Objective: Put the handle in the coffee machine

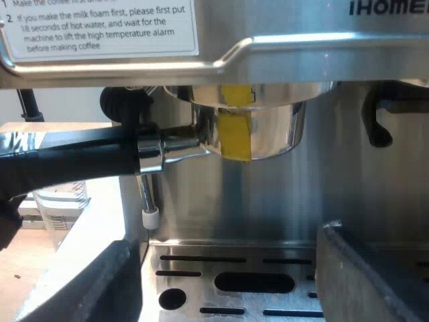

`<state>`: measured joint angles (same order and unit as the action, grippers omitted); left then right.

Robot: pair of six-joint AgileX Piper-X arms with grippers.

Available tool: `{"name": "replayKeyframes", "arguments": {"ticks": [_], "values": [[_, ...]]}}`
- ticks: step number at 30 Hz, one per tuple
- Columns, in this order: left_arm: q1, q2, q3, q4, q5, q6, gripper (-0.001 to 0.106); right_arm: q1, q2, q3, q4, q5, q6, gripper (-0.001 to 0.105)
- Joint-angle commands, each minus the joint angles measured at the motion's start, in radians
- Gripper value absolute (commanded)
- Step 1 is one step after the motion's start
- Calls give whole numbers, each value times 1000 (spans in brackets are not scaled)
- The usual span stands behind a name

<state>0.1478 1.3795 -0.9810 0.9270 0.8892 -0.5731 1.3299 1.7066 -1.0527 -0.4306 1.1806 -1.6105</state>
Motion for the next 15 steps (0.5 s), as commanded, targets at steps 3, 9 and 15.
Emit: {"name": "replayKeyframes", "arguments": {"ticks": [3, 9, 15], "values": [[17, -16, -17, -64, 227, -30, 0, -7, 0, -3, -12, 3, -17, 58], [30, -16, -17, -71, 270, -36, 0, -7, 0, -3, -6, 3, -17, 58], [30, -16, -17, -63, 284, -36, 0, -7, 0, -3, -6, 3, -17, 58]]}}
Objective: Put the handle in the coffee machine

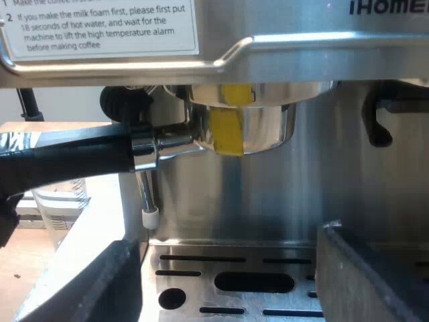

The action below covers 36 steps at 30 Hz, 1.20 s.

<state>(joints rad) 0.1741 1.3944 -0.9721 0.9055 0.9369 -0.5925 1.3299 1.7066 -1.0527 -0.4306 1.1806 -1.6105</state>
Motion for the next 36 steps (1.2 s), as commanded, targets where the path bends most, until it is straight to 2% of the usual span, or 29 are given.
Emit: {"name": "replayKeyframes", "arguments": {"ticks": [1, 3, 7, 8, 11, 19, 20, 24, 26, 31, 36], "values": [[4, -31, -26, -42, 239, -16, 0, -7, 0, -3, -6, 3, -17, 58], [4, -31, -26, -38, 275, -16, 0, -7, 0, -3, -6, 3, -17, 58], [4, -31, -26, -5, 275, 11, 0, -7, 0, -3, -6, 3, -17, 58], [4, -31, -26, 27, 275, 58, 0, -7, 0, -3, -6, 3, -17, 58], [-5, -31, -26, 42, 275, 85, 0, -7, 0, -3, -6, 3, -17, 58], [-11, -31, -26, 4, 295, 66, 0, -7, 0, -3, -6, 3, -17, 58], [-17, -31, -26, 4, 313, 66, 0, -7, 0, -3, -6, 3, -17, 58], [-50, -31, -26, -3, 314, 63, 0, -7, 0, -3, -6, 3, -17, 58], [-52, -31, -26, -17, 314, 32, 0, -7, 0, -3, -6, 3, -17, 58], [-21, -31, -26, -35, 312, -1, 0, -7, 0, -3, -6, 3, -17, 58], [11, -31, -26, -34, 328, -2, 0, -7, 0, -3, -6, 3, -17, 58]]}}
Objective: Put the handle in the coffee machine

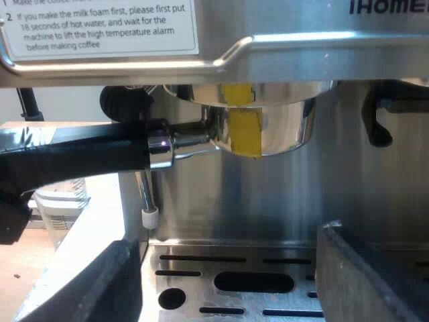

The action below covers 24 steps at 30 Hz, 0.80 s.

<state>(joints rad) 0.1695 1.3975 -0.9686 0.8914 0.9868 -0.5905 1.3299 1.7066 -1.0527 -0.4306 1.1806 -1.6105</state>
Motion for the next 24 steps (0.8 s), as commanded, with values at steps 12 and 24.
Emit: {"name": "replayKeyframes", "arguments": {"ticks": [12, 24], "values": [[17, -34, -30, -32, 268, -11, 0, -7, 0, -3, 1, 3, -17, 58], [17, -34, -42, -35, 271, -17, 0, -7, 0, -3, 1, 3, -17, 58]]}}
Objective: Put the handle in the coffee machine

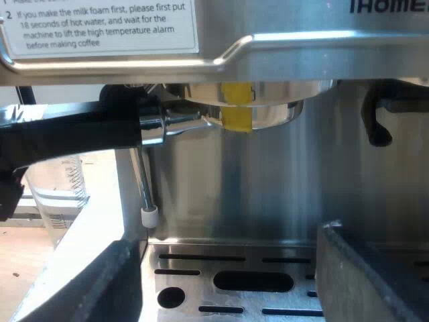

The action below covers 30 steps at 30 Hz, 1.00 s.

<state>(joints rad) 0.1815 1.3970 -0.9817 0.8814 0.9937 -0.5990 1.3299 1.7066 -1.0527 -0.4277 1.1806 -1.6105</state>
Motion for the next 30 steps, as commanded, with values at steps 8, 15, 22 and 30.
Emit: {"name": "replayKeyframes", "arguments": {"ticks": [8, 15, 22, 30], "values": [[5, -33, -29, -16, 262, -11, 0, -7, 0, -3, -2, 3, -17, 58], [5, -33, -29, -17, 259, -15, 0, -49, 7, -3, 6, -130, -13, 58], [5, -33, -29, -17, 261, -26, 0, -114, 60, -3, -11, -154, 0, 52], [5, -33, -29, -17, 261, -26, 0, -188, 166, -3, -176, -241, 14, 38]]}}
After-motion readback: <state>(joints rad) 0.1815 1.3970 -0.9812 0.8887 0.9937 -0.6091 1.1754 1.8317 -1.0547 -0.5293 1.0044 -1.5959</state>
